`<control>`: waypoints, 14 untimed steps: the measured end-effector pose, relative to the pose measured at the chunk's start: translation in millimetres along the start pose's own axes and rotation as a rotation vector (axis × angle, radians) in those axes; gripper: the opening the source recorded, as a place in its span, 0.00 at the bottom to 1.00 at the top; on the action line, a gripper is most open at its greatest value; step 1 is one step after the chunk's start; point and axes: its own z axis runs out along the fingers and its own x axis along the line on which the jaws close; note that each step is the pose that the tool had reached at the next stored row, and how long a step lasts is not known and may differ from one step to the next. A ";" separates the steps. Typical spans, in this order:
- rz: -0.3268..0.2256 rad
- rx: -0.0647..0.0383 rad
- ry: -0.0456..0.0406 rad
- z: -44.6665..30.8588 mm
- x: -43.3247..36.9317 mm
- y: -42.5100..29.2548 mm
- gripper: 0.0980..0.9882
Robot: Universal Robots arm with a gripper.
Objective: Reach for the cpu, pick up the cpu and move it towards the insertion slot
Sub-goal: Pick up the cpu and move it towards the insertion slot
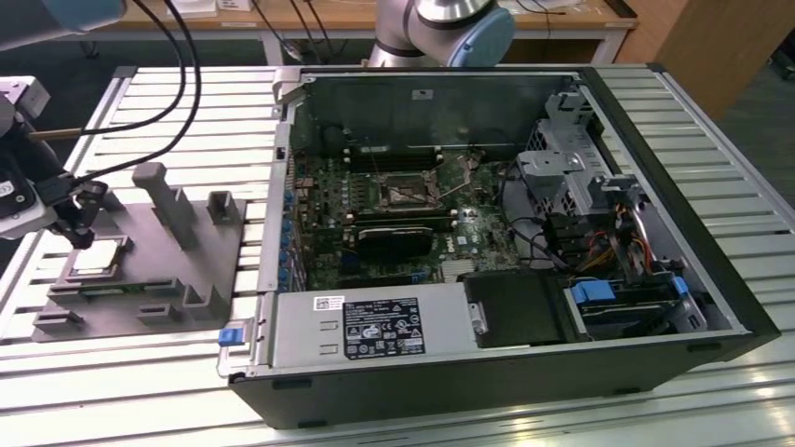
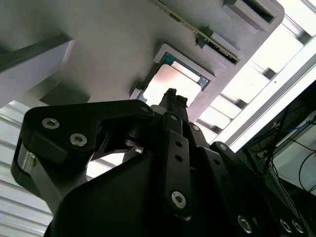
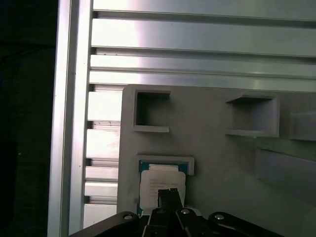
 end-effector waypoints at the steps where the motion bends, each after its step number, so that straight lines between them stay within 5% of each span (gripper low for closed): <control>1: 0.000 0.000 0.0000 1.8 0.3 -0.1 0.01; 14: 0.000 0.000 0.0000 19.5 5.4 -0.6 0.01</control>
